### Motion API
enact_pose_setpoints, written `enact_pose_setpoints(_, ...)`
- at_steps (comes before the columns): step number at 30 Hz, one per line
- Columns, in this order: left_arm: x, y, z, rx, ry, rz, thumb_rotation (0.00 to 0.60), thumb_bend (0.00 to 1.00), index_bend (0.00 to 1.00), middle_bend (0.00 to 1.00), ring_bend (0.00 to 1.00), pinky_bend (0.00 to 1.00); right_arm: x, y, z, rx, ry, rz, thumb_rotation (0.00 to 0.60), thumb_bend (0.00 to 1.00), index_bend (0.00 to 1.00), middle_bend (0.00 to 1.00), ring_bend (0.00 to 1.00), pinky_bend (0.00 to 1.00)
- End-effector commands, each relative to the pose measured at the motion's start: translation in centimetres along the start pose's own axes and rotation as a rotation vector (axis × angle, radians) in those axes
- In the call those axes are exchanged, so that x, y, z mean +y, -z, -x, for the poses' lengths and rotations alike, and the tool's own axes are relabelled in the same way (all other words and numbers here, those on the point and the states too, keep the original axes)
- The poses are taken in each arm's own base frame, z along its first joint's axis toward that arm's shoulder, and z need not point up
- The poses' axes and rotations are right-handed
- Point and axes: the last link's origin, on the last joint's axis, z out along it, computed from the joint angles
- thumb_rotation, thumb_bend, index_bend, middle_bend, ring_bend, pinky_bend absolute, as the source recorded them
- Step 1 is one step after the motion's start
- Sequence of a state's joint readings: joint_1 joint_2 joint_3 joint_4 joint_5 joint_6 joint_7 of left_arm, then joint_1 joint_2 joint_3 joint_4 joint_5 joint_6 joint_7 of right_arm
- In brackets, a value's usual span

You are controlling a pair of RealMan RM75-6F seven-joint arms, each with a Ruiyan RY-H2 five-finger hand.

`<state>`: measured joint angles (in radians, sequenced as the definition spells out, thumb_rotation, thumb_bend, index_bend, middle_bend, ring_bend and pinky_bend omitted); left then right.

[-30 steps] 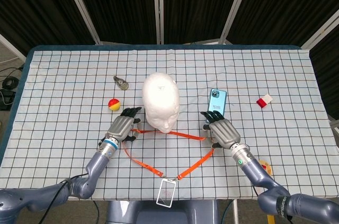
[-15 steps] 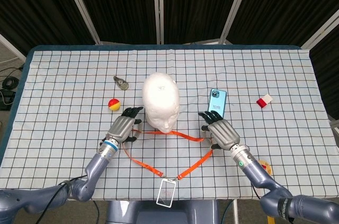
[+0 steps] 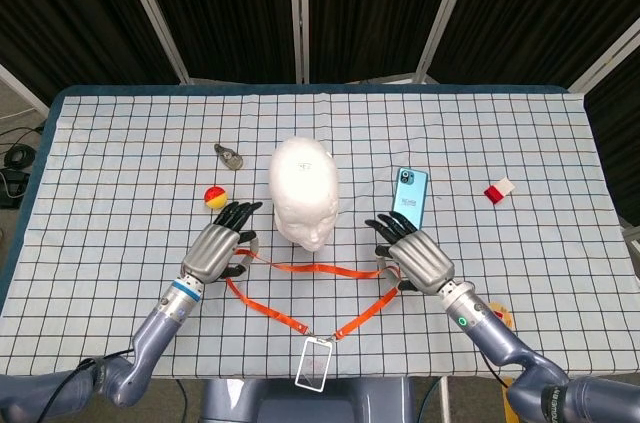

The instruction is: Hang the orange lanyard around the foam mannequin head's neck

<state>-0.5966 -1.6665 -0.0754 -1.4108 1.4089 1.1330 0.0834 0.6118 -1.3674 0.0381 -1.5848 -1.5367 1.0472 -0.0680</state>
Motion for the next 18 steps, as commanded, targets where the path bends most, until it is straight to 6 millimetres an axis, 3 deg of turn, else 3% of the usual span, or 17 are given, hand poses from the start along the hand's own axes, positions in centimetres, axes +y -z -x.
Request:
enact_pose_setpoints(1, 0.1, 1.7, -1.6, 0.033, 0.036, 0.022, 0.6, 0.5, 0.67, 0.0, 0.0, 0.0, -0.6, 0.7, -1.0, 0.037, 0.007, -0.042, 0.6, 0.44, 0.75, 0.08, 0.0, 0.0)
enact_pose_setpoints(10, 1.4, 2.2, -5.4, 0.113, 0.151, 0.072, 0.6, 0.5, 0.68, 0.0, 0.0, 0.0, -2.6, 0.7, -4.4, 0.128, -0.06, -0.074, 0.6, 0.44, 0.75, 0.08, 0.0, 0.0)
enact_pose_setpoints(18, 2.1, 1.3, -9.8, 0.18, 0.187, 0.035, 0.6, 0.49, 0.68, 0.0, 0.0, 0.0, -2.8, 0.3, -8.5, 0.212, -0.074, -0.053, 0.6, 0.44, 0.76, 0.08, 0.0, 0.0)
